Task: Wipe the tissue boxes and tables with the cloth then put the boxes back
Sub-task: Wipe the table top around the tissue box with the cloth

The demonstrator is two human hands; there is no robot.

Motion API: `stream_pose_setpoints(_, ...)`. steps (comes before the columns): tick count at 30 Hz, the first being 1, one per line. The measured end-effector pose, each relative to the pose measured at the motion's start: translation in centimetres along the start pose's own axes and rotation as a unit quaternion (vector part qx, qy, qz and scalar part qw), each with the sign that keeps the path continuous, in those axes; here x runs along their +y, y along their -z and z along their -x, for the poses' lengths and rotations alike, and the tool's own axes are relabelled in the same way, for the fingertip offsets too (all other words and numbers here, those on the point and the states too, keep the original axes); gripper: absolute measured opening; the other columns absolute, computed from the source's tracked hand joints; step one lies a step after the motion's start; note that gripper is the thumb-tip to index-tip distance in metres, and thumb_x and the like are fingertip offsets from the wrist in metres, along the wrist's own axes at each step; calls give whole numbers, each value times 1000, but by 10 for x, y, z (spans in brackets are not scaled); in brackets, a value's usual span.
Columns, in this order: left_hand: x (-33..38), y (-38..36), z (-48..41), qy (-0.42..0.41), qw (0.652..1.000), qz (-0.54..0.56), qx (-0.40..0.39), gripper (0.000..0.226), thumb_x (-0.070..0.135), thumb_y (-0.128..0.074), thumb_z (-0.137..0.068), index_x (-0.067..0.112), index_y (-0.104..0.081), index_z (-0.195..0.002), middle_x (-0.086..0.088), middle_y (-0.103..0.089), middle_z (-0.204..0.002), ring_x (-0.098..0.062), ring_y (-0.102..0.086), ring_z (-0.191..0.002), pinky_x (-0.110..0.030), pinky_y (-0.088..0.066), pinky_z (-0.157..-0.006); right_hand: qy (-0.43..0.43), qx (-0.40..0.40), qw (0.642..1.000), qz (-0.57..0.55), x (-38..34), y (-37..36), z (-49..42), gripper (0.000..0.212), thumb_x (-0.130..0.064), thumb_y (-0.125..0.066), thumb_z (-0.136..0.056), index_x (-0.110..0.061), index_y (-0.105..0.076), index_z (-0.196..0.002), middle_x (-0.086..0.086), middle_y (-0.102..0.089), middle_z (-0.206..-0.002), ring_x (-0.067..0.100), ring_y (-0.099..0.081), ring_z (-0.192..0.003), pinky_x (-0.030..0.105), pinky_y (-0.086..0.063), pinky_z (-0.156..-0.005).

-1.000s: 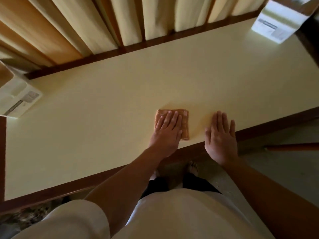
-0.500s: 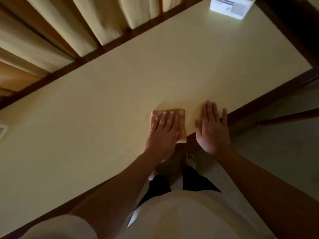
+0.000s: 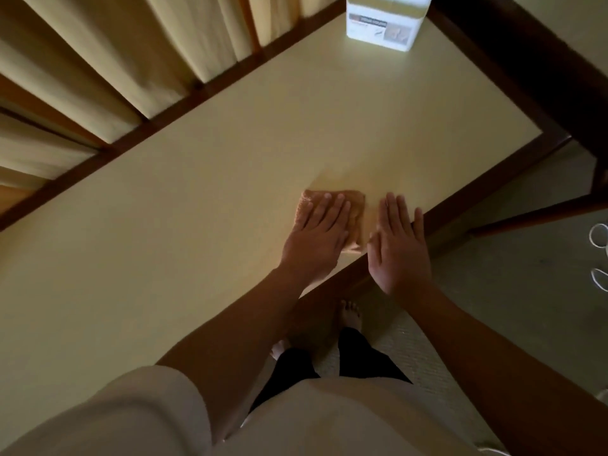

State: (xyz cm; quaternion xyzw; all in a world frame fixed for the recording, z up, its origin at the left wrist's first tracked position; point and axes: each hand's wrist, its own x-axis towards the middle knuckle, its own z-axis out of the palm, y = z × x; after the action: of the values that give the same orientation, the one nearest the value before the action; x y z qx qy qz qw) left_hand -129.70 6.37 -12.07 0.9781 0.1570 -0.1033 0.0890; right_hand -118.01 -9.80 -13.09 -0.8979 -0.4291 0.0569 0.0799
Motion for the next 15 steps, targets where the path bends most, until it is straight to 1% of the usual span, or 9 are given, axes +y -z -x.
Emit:
stream_pose_setpoints(2, 4, 10, -36, 79, 996, 35, -5, 64, 40, -7, -110, 15, -2, -169, -3, 3, -177, -24, 8, -163, -44, 12, -128, -7, -1, 1000, -1, 3, 1, -6, 68, -36, -20, -105, 0, -15, -163, 17, -12, -172, 29, -3, -161, 56, -8, -129)
stream_pose_setpoints(4, 15, 15, -60, 117, 991, 63, -11, 63, 39, -11, -112, 14, 4, -168, -4, 9, -177, -25, 12, -162, -45, 13, -128, -13, -7, 1000, 1, 6, -1, -9, 68, -37, -18, -105, -1, -14, -163, 17, -11, -172, 29, -2, -161, 56, -8, -129)
stream_pose_setpoints(5, 20, 16, -63, 115, 991, 67, -13, 64, 39, -9, -111, 13, 5, -168, -5, 10, -177, -26, 13, -162, -47, 12, -129, -14, -11, 1000, 0, 9, -3, -11, 68, -37, -18, -105, -2, -13, -163, 17, -10, -172, 29, -2, -161, 56, -8, -129)
stream_pose_setpoints(7, 26, 10, -49, 70, 996, 43, -25, 67, 40, -3, -108, 12, 2, -168, -7, 7, -177, -28, 11, -162, -50, 4, -131, -18, -16, 1000, -4, 18, -4, -14, 68, -37, -19, -105, -2, -13, -164, 17, -11, -172, 29, -3, -161, 57, -8, -129)
stream_pose_setpoints(9, 23, 2, -29, 4, 1000, 14, -21, 67, 41, -4, -108, 13, -6, -168, -7, -1, -177, -28, 5, -163, -51, -2, -131, -17, -21, 1000, 5, 28, -4, -18, 69, -38, -21, -105, -2, -13, -164, 17, -12, -172, 29, -3, -161, 57, -6, -128)
stream_pose_setpoints(11, 12, 0, -29, -27, 999, 7, -25, 66, 43, -7, -109, 14, -9, -168, -4, -5, -177, -26, 4, -163, -49, -1, -132, -8, -22, 1000, 20, 33, -4, -21, 70, -39, -21, -105, -2, -13, -164, 18, -12, -172, 30, -4, -160, 57, -5, -128)
stream_pose_setpoints(12, 8, 3, -37, -23, 999, 5, -25, 67, 44, -6, -108, 15, -9, -168, -3, -4, -177, -25, 4, -163, -47, 1, -132, -6, -19, 999, 26, 34, -4, -22, 70, -40, -21, -105, -3, -12, -164, 17, -11, -172, 30, -4, -160, 57, -5, -128)
stream_pose_setpoints(15, 2, 16, -76, 29, 999, 15, -34, 74, 46, 6, -101, 17, -3, -168, -1, 2, -177, -24, 9, -163, -46, 8, -131, -8, -16, 999, 42, 32, -5, -21, 71, -40, -24, -105, -3, -10, -164, 17, -10, -172, 30, -2, -161, 58, -4, -128)
